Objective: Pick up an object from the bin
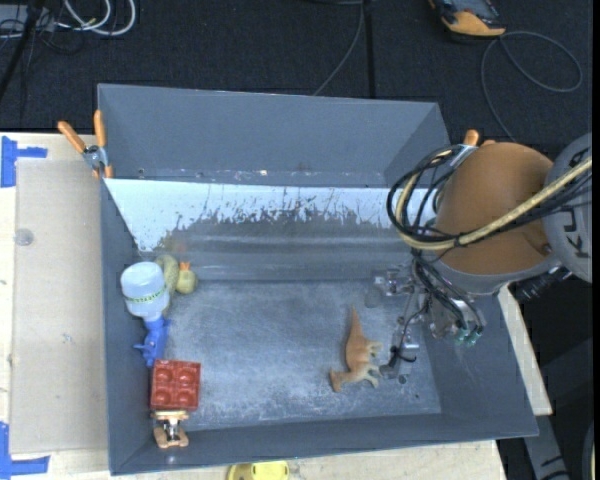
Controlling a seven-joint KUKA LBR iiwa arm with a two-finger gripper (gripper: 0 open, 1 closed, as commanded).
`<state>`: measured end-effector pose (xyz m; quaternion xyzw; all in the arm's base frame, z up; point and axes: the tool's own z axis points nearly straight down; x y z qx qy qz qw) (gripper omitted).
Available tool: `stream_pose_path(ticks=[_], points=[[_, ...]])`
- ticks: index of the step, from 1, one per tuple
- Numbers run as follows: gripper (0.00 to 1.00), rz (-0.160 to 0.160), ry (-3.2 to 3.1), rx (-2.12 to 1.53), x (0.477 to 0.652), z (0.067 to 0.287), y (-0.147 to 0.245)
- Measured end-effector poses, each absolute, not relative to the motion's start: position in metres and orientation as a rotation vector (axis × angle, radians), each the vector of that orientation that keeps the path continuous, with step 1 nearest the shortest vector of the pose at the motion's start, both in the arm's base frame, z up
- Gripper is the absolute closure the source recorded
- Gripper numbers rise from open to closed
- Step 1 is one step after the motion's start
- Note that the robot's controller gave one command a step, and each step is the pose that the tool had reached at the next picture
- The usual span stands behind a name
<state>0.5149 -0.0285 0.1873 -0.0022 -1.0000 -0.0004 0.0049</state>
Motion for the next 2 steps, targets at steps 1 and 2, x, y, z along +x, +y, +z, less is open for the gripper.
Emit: stream_pose_path(ticks=[1, 2], points=[[0.0, 0.0, -3.14, -0.006, 0.516, 0.192, -0.029], [0.0, -0.001, -3.143, -0.06, 0.527, 0.149, -0.029]])
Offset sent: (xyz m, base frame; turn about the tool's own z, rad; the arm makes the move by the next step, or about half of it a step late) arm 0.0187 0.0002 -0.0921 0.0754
